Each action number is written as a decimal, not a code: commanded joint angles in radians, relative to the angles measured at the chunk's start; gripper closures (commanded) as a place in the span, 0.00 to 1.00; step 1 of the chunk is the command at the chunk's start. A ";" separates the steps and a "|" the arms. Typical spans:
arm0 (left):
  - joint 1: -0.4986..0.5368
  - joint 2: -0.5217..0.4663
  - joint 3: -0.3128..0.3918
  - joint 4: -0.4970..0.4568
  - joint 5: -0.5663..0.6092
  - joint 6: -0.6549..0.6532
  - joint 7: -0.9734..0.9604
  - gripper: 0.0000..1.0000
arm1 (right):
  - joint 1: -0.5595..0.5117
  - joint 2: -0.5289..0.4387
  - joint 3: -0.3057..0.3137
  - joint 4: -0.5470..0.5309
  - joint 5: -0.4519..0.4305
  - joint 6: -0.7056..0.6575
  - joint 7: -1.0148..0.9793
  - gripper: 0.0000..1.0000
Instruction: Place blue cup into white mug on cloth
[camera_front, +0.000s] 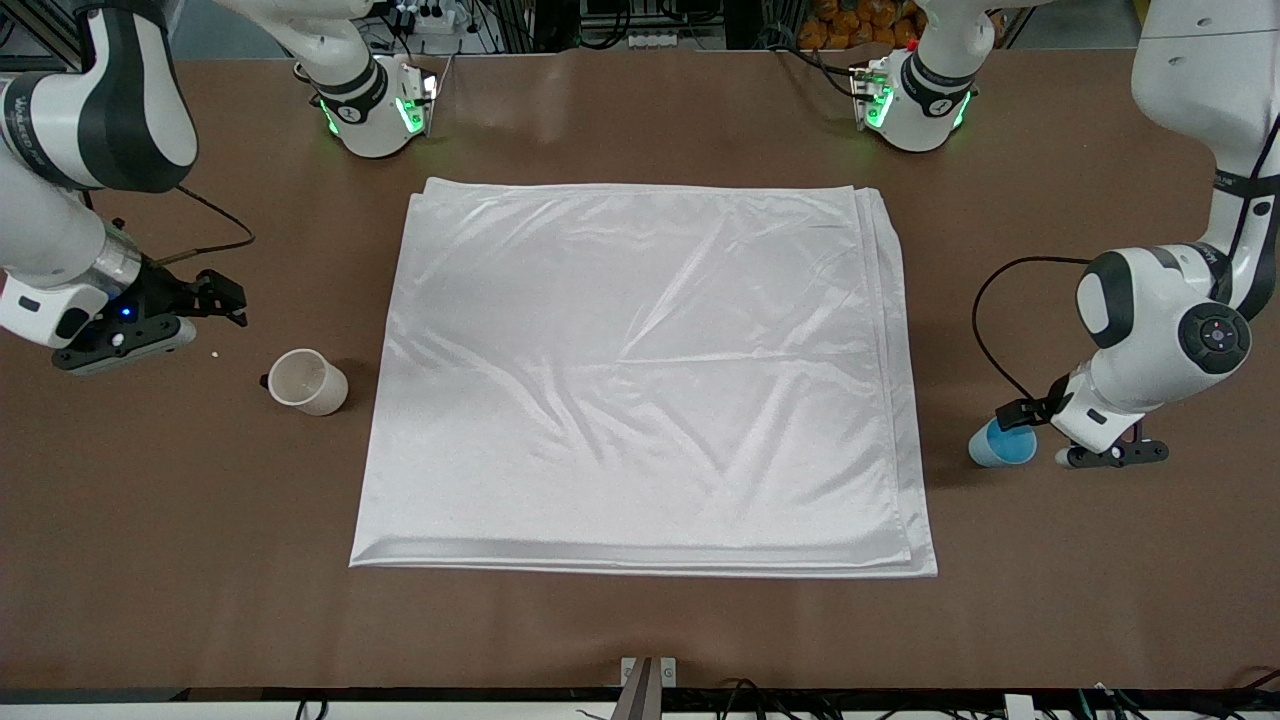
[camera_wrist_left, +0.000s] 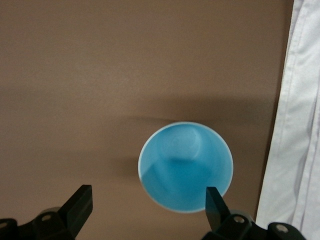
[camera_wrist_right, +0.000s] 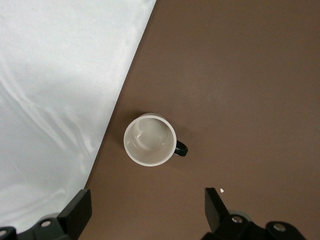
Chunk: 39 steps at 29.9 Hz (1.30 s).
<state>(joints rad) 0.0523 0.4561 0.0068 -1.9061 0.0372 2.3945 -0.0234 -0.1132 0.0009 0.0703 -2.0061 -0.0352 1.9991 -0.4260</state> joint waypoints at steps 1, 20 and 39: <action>0.006 0.030 -0.004 0.018 0.024 0.034 0.008 0.00 | -0.029 0.005 0.008 -0.036 0.015 0.023 -0.169 0.00; 0.004 0.085 -0.004 0.024 0.023 0.100 0.008 0.21 | -0.097 0.205 0.006 -0.033 0.011 0.202 -0.551 0.00; -0.011 0.087 -0.005 0.022 0.024 0.100 0.008 1.00 | -0.115 0.349 0.006 -0.034 0.004 0.334 -1.034 0.00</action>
<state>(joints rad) 0.0488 0.5386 0.0028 -1.8927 0.0372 2.4892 -0.0233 -0.2058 0.3200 0.0673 -2.0434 -0.0355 2.3258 -1.3384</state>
